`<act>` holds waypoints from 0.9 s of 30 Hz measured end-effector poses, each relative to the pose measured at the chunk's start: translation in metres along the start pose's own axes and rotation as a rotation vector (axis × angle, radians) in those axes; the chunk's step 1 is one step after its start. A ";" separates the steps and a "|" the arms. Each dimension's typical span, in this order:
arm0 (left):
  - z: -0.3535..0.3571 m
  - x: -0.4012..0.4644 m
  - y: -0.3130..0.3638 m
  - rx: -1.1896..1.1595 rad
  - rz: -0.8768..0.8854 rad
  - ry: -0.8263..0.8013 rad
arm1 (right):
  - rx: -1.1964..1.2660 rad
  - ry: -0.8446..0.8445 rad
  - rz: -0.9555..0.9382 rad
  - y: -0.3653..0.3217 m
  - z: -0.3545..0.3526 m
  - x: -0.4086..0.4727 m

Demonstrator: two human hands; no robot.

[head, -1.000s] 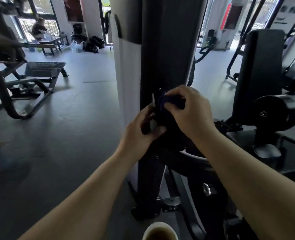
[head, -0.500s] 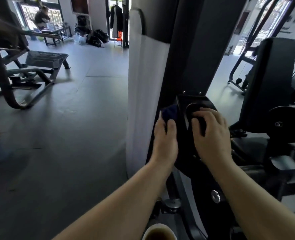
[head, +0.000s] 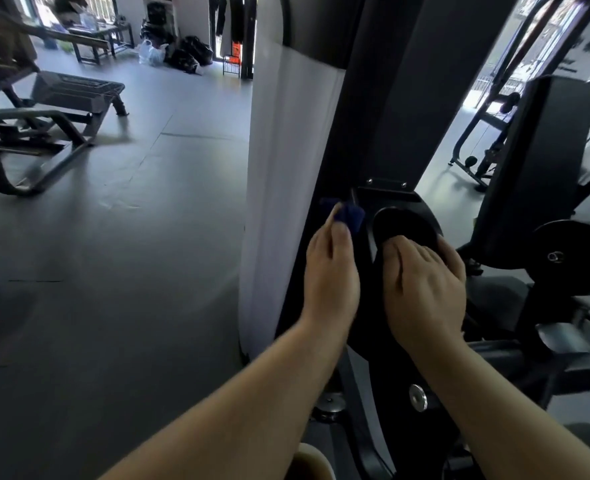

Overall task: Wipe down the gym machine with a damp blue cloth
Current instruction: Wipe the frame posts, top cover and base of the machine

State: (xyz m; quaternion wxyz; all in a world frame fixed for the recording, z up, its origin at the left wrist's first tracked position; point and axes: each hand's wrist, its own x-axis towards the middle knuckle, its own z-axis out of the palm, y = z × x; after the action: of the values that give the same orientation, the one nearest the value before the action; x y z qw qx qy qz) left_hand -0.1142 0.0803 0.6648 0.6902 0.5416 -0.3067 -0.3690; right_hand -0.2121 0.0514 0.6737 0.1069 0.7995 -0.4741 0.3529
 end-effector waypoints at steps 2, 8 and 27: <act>-0.001 0.024 0.011 0.006 -0.085 -0.015 | -0.001 -0.018 -0.016 0.000 0.000 0.001; -0.001 -0.021 0.000 -0.098 -0.115 0.007 | 0.006 -0.075 -0.067 0.006 0.001 0.006; -0.010 0.031 0.034 -0.203 -0.687 0.074 | 0.072 -0.127 -0.114 0.011 -0.001 0.008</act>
State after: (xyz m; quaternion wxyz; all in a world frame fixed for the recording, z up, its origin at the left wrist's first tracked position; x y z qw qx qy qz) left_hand -0.0830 0.0643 0.6959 0.5870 0.5547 -0.0433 -0.5881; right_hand -0.2197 0.0406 0.6781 0.0674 0.8494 -0.4207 0.3116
